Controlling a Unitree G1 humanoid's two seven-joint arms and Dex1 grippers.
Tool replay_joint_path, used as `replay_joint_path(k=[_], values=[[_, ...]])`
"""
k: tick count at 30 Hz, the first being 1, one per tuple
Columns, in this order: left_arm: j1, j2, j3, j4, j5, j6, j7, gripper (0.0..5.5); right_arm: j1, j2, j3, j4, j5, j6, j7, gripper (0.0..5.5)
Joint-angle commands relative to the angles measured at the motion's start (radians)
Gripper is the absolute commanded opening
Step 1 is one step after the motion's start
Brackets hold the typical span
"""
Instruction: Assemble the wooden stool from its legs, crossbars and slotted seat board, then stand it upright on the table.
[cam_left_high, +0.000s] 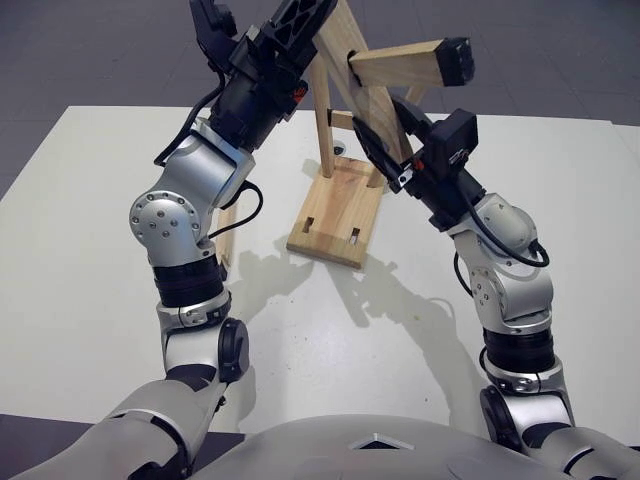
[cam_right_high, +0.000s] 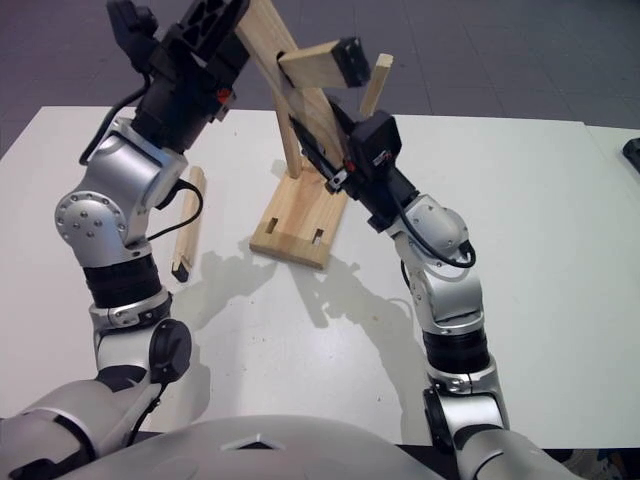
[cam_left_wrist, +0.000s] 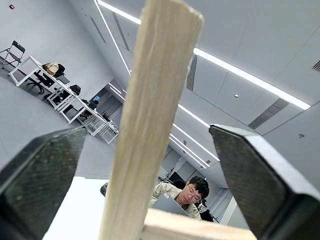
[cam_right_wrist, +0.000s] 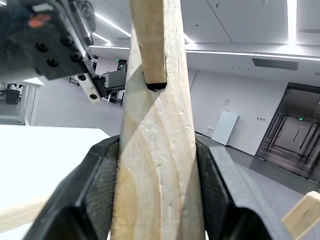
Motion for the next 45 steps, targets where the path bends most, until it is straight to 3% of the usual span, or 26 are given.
replay_joint_path(k=[1, 22, 31, 32, 38, 45], values=[[-0.005, 0.014, 0.000, 0.004, 0.007, -0.004, -0.002, 4.78, 0.009, -0.014, 0.010, -0.004, -0.015, -0.019, 0.012, 2.04], [0.033, 0.017, -0.003, 0.010, 0.051, -0.021, -0.018, 1.36, 0.016, -0.027, 0.014, 0.032, -0.057, -0.044, 0.008, 2.04], [0.063, 0.014, -0.026, -0.006, 0.128, -0.046, -0.079, 1.19, 0.013, -0.026, 0.025, 0.053, -0.087, -0.025, -0.005, 2.04], [0.066, 0.017, -0.033, -0.012, 0.145, -0.052, -0.092, 1.17, 0.014, -0.029, 0.028, 0.057, -0.093, -0.020, -0.004, 2.41], [0.099, 0.031, -0.054, -0.141, 0.220, -0.129, -0.230, 1.12, 0.054, -0.062, 0.065, 0.083, -0.121, 0.009, 0.029, 3.22], [0.108, 0.098, 0.036, -0.161, 0.250, -0.176, -0.192, 1.03, 0.177, -0.134, 0.071, 0.090, -0.112, 0.024, 0.099, 4.33]])
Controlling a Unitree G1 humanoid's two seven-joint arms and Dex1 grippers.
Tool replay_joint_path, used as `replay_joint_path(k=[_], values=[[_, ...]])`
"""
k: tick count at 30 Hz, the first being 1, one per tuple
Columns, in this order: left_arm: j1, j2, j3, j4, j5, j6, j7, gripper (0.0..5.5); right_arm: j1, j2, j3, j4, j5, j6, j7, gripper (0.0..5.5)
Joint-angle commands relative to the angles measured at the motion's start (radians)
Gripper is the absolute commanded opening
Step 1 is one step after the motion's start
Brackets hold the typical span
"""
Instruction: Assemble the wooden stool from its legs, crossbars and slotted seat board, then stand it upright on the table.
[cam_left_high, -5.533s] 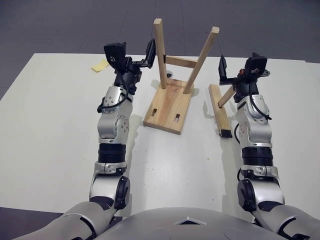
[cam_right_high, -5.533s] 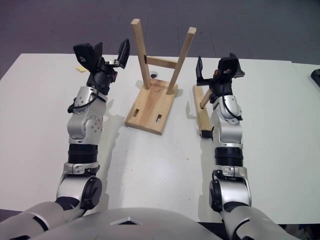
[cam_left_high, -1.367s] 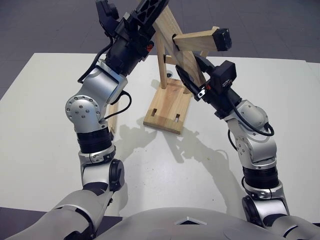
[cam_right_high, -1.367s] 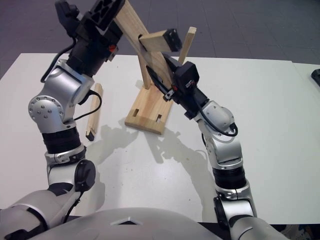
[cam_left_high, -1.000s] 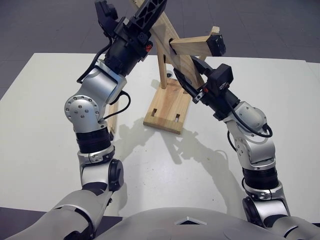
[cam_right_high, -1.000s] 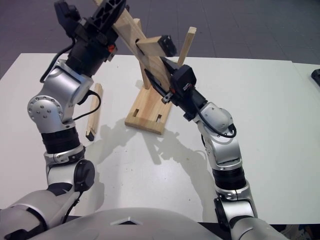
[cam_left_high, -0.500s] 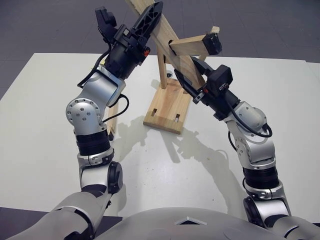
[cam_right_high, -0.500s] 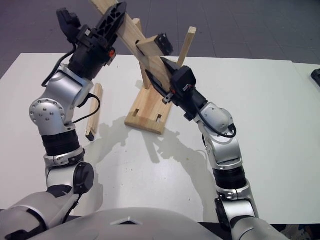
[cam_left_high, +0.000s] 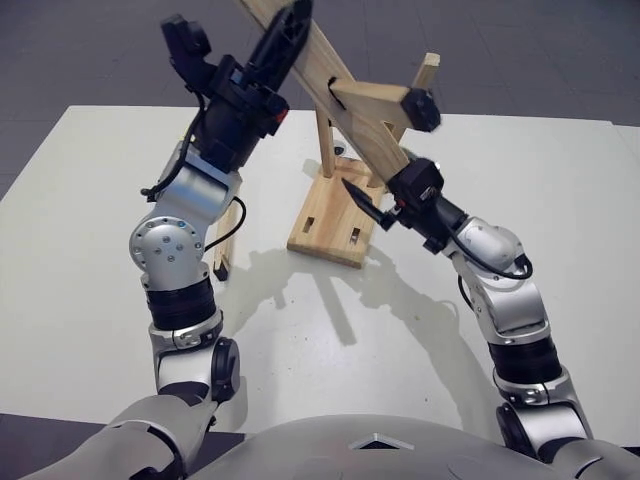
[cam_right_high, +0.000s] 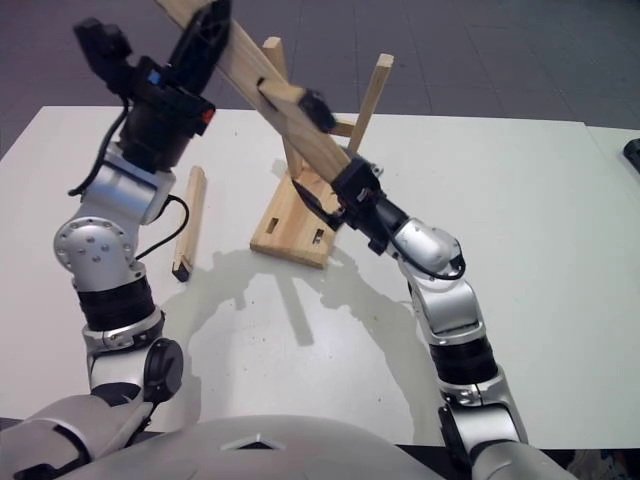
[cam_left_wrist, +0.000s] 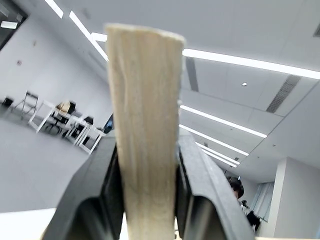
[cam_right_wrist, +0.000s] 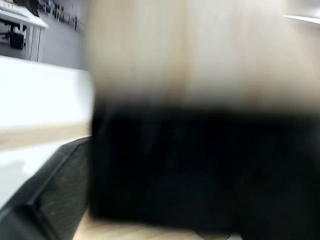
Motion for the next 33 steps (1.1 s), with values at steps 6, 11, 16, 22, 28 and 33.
replay_joint_path(k=[6, 11, 16, 22, 28, 33], values=[[0.100, 0.140, 0.020, -0.032, 0.188, 0.044, 0.225, 1.03, 0.140, -0.018, 0.057, 0.009, -0.020, 0.069, 0.017, 5.30], [0.180, 0.110, -0.043, 0.019, 0.314, 0.074, 0.313, 1.03, 0.170, -0.021, 0.101, 0.017, -0.061, 0.068, 0.011, 5.40], [0.207, 0.075, -0.063, 0.026, 0.367, 0.060, 0.317, 1.03, 0.159, -0.008, 0.108, 0.035, -0.070, 0.075, 0.001, 5.40], [0.188, 0.039, -0.063, 0.031, 0.381, 0.022, 0.271, 1.03, 0.144, 0.032, 0.108, 0.072, -0.076, 0.078, -0.031, 5.40], [0.182, 0.040, -0.041, 0.031, 0.397, 0.012, 0.262, 1.03, 0.134, 0.069, 0.077, 0.086, -0.069, 0.081, -0.072, 5.40], [0.199, 0.020, -0.030, 0.046, 0.419, -0.002, 0.276, 1.03, 0.123, 0.092, 0.038, 0.094, -0.064, 0.085, -0.114, 5.40]])
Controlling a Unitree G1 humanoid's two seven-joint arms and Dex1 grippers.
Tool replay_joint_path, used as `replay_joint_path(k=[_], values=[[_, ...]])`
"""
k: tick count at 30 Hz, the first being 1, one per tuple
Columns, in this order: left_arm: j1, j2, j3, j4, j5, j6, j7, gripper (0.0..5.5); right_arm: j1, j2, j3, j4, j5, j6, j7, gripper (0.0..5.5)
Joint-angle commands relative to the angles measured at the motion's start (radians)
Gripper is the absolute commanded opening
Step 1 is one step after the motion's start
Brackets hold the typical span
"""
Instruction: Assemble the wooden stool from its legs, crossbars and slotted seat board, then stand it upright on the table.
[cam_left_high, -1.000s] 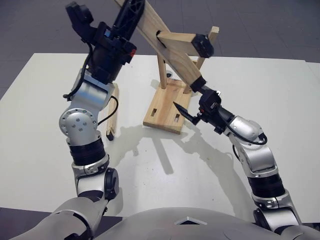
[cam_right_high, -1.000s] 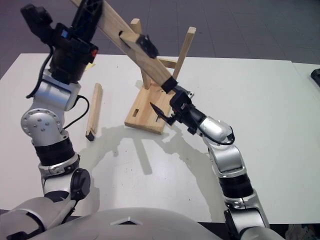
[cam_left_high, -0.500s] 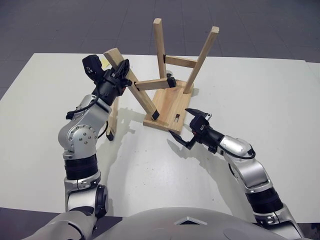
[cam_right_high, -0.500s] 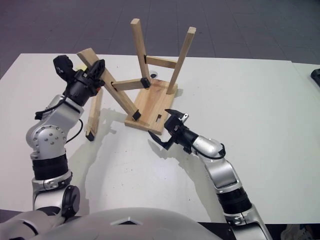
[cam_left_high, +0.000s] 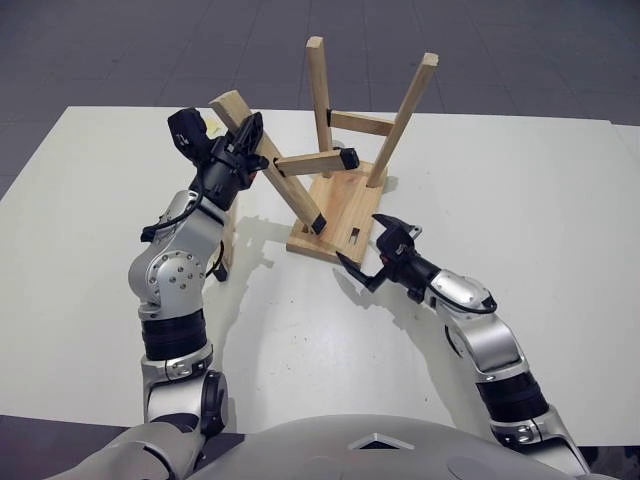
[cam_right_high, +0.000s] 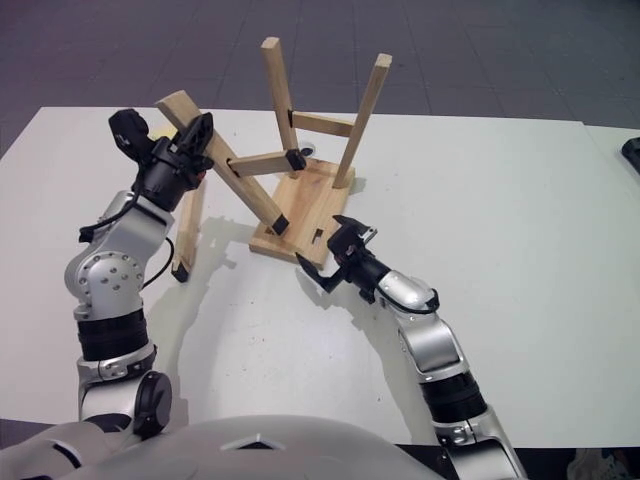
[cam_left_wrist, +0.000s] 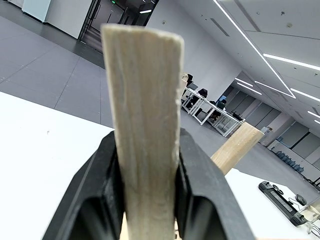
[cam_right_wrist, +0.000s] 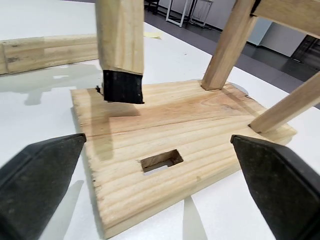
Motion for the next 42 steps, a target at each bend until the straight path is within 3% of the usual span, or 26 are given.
replay_joint_path(k=[1, 7, 17, 37, 42], values=[[0.006, -0.008, 0.005, 0.020, 0.039, -0.017, 0.005, 1.03, -0.022, 0.021, -0.032, 0.011, 0.007, 0.018, -0.032, 5.40], [0.022, 0.000, 0.005, 0.053, 0.095, -0.022, 0.002, 1.03, -0.030, 0.077, -0.081, 0.029, 0.000, 0.059, -0.133, 5.40], [0.029, -0.027, 0.037, 0.104, 0.104, -0.055, 0.009, 1.03, -0.039, 0.139, -0.035, 0.073, -0.067, 0.107, -0.226, 5.40], [0.057, -0.064, 0.073, 0.155, 0.143, -0.130, 0.041, 1.03, -0.057, 0.129, -0.039, 0.135, -0.132, 0.138, -0.272, 5.40], [0.079, -0.058, 0.034, 0.145, 0.174, -0.134, 0.027, 1.03, -0.058, 0.130, -0.033, 0.131, -0.136, 0.144, -0.271, 5.40]])
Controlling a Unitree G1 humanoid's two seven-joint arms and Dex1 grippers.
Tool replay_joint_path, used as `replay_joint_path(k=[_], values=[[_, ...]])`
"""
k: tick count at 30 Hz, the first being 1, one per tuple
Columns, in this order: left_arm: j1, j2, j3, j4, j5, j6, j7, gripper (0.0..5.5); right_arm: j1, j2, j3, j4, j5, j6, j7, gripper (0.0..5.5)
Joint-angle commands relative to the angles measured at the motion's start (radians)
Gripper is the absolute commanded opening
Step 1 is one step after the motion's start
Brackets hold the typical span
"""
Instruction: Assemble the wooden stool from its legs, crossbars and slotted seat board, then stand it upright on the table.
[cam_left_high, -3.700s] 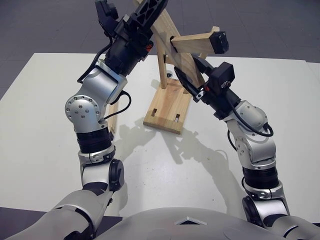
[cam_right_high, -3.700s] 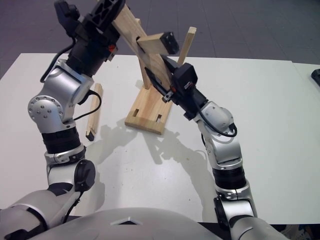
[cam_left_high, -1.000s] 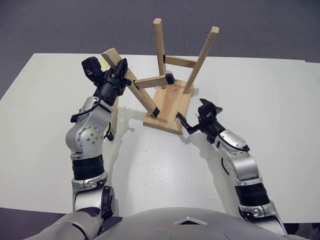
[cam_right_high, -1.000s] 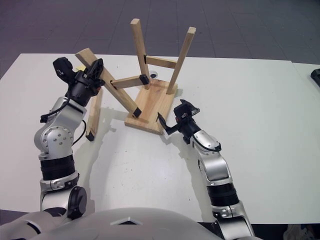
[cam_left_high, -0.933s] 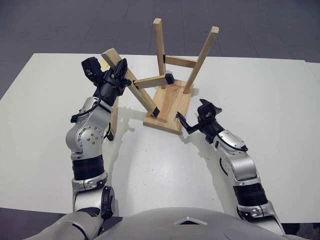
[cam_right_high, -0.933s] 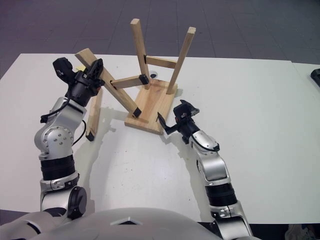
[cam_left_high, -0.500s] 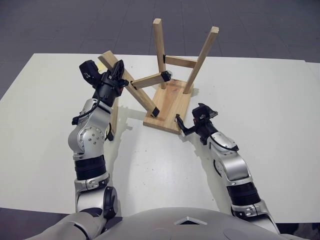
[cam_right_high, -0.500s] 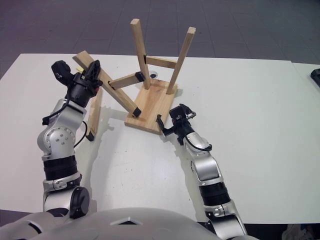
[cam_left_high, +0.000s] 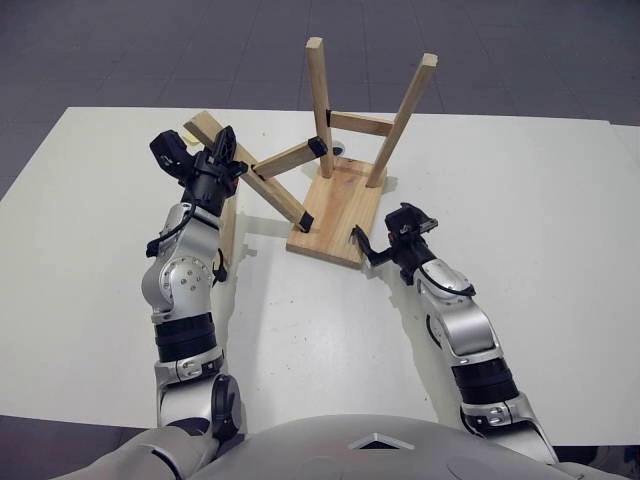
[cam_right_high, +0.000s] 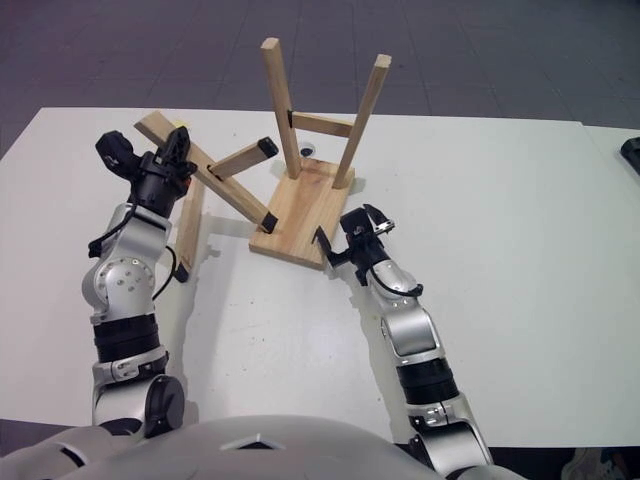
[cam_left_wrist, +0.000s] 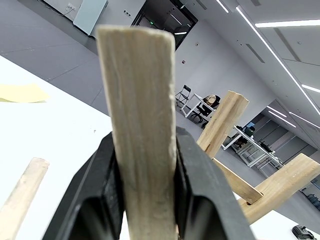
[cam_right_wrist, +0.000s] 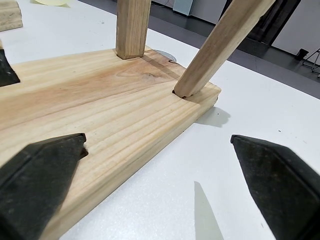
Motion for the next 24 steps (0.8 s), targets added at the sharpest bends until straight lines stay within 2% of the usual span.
replay_joint_path(k=[1, 11, 24], values=[[0.064, 0.020, -0.055, 0.010, 0.088, 0.018, 0.001, 1.03, 0.006, -0.011, 0.003, 0.016, -0.019, 0.034, 0.000, 5.40], [0.148, 0.016, -0.225, -0.036, 0.218, 0.019, -0.019, 1.03, -0.011, 0.029, -0.011, -0.043, -0.021, 0.057, -0.044, 5.40], [0.261, 0.047, -0.334, -0.034, 0.349, 0.036, -0.014, 1.03, -0.048, 0.047, -0.017, -0.013, -0.051, 0.119, -0.080, 5.40]])
